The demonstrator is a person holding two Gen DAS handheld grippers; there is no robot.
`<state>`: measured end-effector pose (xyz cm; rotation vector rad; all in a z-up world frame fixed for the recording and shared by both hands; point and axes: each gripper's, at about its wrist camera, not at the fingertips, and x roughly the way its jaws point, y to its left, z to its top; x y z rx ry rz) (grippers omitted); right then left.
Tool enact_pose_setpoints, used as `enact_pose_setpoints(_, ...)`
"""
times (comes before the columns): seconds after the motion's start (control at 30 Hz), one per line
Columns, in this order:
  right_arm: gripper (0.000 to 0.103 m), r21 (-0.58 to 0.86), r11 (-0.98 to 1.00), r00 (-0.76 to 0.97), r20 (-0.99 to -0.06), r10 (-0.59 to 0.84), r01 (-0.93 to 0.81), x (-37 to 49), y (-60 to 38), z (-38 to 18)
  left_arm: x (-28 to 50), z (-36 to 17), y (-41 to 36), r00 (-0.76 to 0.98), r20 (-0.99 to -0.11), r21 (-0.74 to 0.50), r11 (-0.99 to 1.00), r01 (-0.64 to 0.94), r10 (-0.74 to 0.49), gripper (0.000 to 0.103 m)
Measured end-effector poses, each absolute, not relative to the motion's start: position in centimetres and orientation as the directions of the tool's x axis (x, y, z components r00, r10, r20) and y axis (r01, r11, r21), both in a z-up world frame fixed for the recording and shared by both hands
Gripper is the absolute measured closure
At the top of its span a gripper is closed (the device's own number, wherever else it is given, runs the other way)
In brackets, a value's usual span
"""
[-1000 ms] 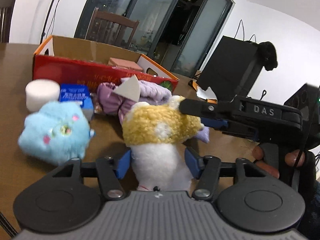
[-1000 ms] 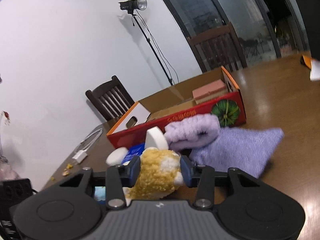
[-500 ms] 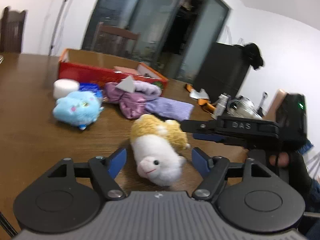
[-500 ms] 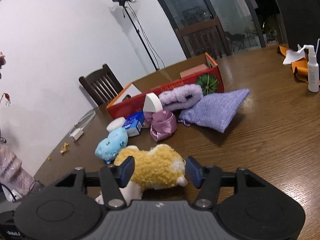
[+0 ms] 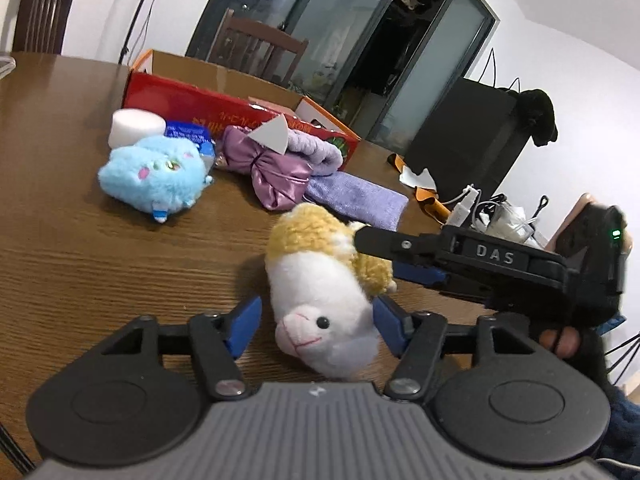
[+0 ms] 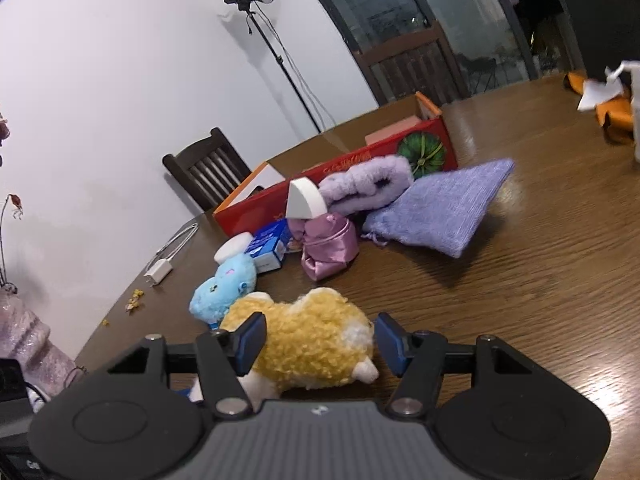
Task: Organize soft objects
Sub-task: 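Close both grippers on the white-and-yellow plush sheep, then lift the plush sheep into the cardboard box and open both grippers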
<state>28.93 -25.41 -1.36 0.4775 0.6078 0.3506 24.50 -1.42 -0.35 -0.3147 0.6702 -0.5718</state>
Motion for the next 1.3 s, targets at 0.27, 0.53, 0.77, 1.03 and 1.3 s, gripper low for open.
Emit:
enact_pose_setpoints(0.27,0.056,0.531,0.819,0.756,-0.438,0.486,-0.219,30.4,-24.9,-1.4,26.1,-0.5,-0.7,0.619,-0.470,-0.524,0.764,0.377,-0.629,0.051)
enact_pose_setpoints(0.53,0.056,0.507,0.811,0.788,-0.353,0.504,-0.292,36.4,-24.2,4.7,33.1,5.2,0.9,0.681,-0.369,-0.510,0.750,0.420,-0.633,0.052)
enact_pose_setpoints(0.77,0.056,0.457,0.839,0.789,-0.377,0.485,-0.297,49.9,-21.4,8.4,46.3,8.2,2.9,0.699,-0.416,-0.497,0.789,0.360,-0.581,0.052)
enact_pose_setpoints(1.03,0.056,0.438,0.867,0.732,-0.505,0.458,-0.240,65.4,-16.6,6.9,60.0,6.7,4.8,0.724,-0.537,-0.461,0.869,0.180,-0.434,0.053)
enact_pose_setpoints(1.3,0.054,0.377,0.905,0.656,-0.635,0.408,-0.198,71.5,-12.7,2.5,62.5,5.9,2.8,0.726,-0.598,-0.286,0.937,0.202,-0.339,0.045)
